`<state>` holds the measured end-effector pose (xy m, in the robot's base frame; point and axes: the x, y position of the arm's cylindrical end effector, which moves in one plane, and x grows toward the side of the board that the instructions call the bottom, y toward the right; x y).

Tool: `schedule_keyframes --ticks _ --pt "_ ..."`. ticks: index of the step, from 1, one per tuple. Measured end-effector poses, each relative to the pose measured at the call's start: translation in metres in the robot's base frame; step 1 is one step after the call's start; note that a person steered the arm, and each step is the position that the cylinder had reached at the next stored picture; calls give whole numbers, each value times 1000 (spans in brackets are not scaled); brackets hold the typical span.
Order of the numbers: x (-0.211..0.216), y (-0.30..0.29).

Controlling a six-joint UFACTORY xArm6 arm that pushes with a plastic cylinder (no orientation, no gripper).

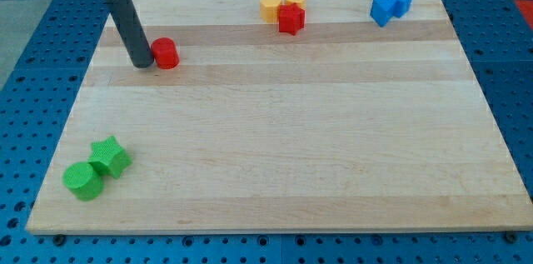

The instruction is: Place the red circle to the left of the red star

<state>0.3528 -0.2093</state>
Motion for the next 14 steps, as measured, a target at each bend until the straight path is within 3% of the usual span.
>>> schedule_keyframes --ticks 7,12,14 --pt "-39 133" --pt "-64 150" --pt "-53 150"
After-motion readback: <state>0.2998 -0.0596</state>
